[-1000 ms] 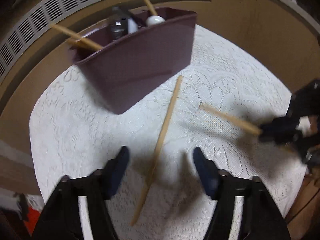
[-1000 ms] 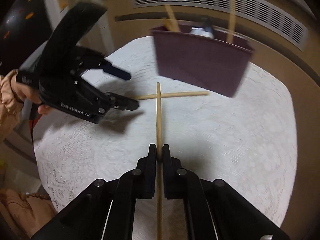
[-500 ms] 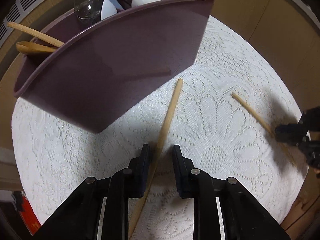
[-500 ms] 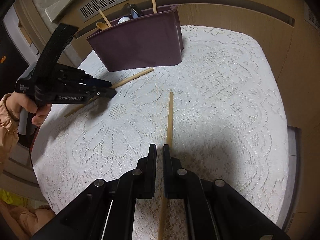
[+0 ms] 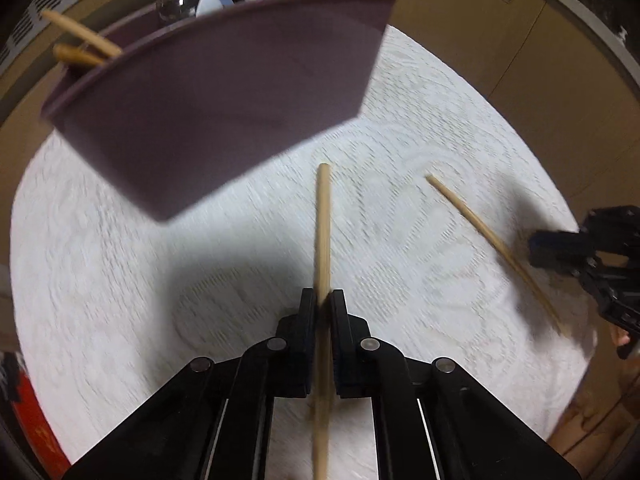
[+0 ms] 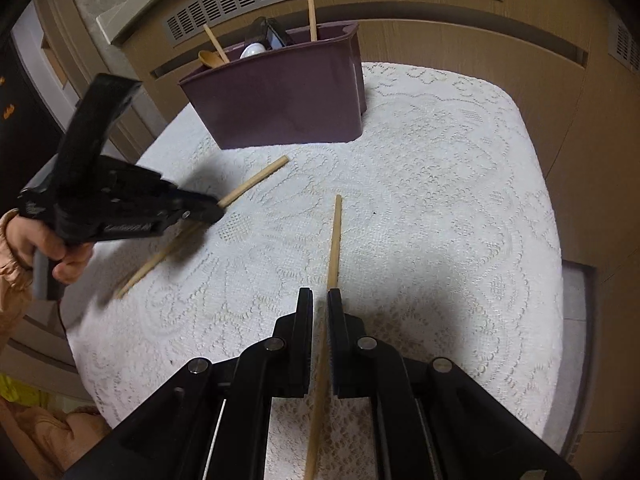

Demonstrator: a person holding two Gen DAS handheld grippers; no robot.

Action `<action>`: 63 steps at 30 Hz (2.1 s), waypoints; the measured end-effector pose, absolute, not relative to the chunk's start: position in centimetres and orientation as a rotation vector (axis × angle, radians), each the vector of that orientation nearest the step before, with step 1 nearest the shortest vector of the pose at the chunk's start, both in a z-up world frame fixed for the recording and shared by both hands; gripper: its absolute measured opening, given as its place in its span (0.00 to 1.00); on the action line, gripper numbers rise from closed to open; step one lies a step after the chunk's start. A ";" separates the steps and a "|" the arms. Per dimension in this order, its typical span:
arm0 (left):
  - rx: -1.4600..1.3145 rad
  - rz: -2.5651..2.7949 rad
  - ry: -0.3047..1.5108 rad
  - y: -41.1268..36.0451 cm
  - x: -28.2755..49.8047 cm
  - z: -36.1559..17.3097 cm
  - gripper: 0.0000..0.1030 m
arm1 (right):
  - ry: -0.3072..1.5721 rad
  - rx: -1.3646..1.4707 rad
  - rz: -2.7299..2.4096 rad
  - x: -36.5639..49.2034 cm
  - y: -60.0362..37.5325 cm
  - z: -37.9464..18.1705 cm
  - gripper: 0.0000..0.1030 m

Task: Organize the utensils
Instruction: 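Close the right tool on one chopstick while the left tool grasps the other, then lift both chopsticks upright with both tools up over the caddy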

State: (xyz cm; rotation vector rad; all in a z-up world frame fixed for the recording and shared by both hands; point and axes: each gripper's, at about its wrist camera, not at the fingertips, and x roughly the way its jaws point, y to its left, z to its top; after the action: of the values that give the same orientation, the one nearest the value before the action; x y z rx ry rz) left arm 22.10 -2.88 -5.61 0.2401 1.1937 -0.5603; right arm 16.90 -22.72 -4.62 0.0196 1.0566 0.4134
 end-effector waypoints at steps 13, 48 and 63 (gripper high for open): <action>0.382 -0.604 1.257 -4.9 19.0 -5.3 0.09 | 1.111 -0.088 0.323 18.8 -20.8 -6.8 0.10; -0.129 -0.454 0.254 2.2 16.0 22.4 0.07 | 0.335 0.062 0.389 16.7 -20.3 20.7 0.06; -0.180 -0.369 0.175 4.2 24.6 20.4 0.07 | 0.208 0.091 0.366 26.2 -17.6 19.1 0.06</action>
State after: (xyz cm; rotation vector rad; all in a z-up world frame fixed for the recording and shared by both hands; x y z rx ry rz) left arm 24.58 4.21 20.43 -0.1798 0.1745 -0.3689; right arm 26.20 -17.55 19.08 0.0911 0.2075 0.3661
